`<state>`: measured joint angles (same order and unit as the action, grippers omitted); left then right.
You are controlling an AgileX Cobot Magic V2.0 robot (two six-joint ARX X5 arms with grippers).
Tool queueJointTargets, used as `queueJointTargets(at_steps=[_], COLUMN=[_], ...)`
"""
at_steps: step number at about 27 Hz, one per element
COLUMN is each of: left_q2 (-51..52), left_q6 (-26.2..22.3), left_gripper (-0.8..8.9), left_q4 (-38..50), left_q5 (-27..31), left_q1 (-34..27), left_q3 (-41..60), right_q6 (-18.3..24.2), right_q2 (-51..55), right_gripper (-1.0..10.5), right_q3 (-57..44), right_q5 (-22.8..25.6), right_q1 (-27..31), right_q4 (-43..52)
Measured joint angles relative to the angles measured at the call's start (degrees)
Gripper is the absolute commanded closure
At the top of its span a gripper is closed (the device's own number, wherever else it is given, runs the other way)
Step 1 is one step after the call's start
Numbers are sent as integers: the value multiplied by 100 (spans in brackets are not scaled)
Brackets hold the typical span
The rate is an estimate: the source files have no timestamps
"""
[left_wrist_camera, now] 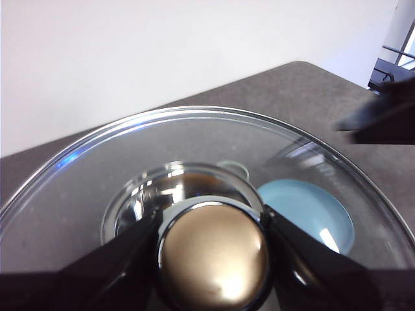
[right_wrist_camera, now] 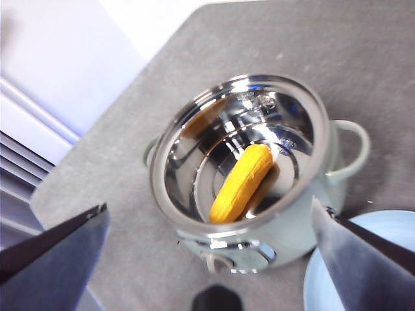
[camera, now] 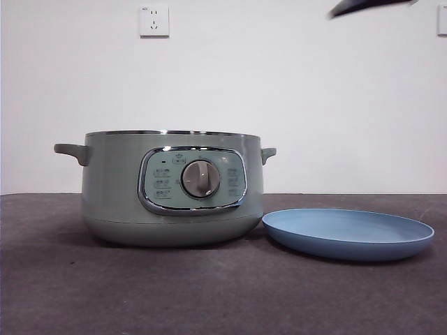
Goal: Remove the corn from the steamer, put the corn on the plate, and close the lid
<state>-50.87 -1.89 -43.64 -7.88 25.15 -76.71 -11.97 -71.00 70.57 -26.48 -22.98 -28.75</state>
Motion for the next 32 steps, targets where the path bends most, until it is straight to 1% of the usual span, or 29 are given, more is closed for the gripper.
queueJointTargets(at_steps=[5, 10, 15, 18, 20, 24, 25, 26, 32], left_q2=[411, 710, 848, 863, 863, 863, 863, 863, 863], left_q6=[0, -2, 0, 0, -2, -2, 0, -2, -2], left_gripper=[822, 822, 822, 822, 822, 822, 822, 822, 822], left_q4=[-625, -990, -1045, -1134, -1169, -1165, -1165, -1165, -1167], left_q5=[26, 26, 26, 28, 28, 28, 28, 28, 28], left_q1=[0, -2, -2, 0, 0, 0, -2, 0, 0], left_q3=[0, 0, 0, 0, 2, 2, 2, 2, 2], right_q6=[-164, -205, -199, -153, -146, -129, -127, -127, -50], right_q2=[-1075, -2430, -3764, -4708, -5086, -5482, -5515, -5536, -5630], right_gripper=[383, 384, 384, 384, 384, 389, 390, 418, 420], right_q3=[468, 1668, 3171, 4236, 4411, 4409, 4409, 4409, 4457], right_q5=[861, 1528, 1996, 2435, 2625, 2675, 2688, 2693, 2715], right_q1=[-763, -1290, -1569, -1670, -1676, -1670, -1670, -1672, -1681], right_q4=[240, -35, -713, -1274, -1338, -1491, -1493, -1493, -1491])
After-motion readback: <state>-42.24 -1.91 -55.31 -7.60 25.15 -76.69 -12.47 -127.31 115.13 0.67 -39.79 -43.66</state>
